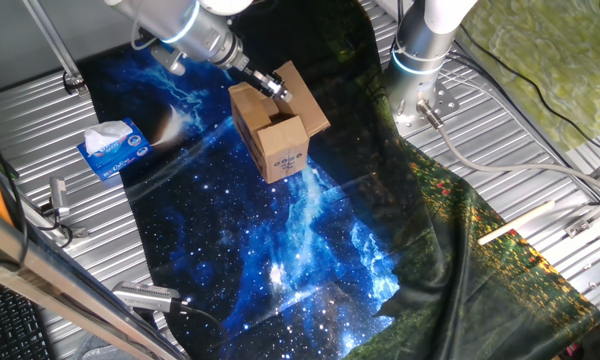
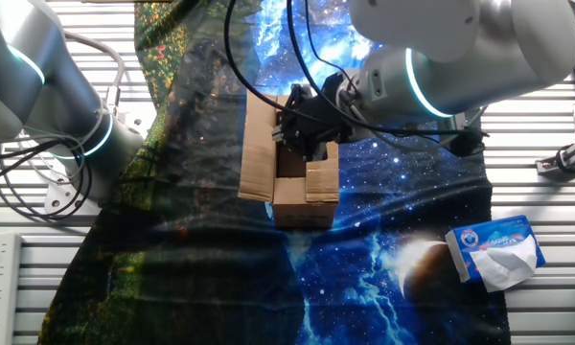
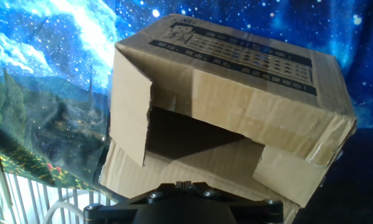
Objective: Cover the box
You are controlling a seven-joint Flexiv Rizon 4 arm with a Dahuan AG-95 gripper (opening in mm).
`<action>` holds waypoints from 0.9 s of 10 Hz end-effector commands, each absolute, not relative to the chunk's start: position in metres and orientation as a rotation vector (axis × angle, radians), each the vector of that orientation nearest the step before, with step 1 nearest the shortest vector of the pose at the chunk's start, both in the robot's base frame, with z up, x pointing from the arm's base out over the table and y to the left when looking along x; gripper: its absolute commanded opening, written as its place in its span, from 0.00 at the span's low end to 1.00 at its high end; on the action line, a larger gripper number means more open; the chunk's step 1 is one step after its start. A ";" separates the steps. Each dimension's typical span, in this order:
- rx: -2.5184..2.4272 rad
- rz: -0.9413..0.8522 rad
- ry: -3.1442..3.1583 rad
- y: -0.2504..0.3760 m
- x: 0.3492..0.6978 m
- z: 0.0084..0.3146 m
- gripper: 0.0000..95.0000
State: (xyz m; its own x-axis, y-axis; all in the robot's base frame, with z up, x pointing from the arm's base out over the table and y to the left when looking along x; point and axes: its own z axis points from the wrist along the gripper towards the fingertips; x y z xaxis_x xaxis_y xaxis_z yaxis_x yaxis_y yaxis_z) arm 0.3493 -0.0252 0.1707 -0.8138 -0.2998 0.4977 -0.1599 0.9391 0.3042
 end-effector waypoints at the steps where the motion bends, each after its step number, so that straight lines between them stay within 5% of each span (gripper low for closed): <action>1: 0.329 -0.340 -2.538 -0.025 0.349 0.170 0.00; 9: 0.321 -0.333 -2.516 -0.025 0.349 0.171 0.00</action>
State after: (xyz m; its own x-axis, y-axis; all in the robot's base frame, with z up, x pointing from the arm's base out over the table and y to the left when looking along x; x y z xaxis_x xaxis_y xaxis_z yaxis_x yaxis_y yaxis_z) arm 0.3471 -0.0257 0.1704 -0.8071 -0.2977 0.5099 -0.1559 0.9404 0.3022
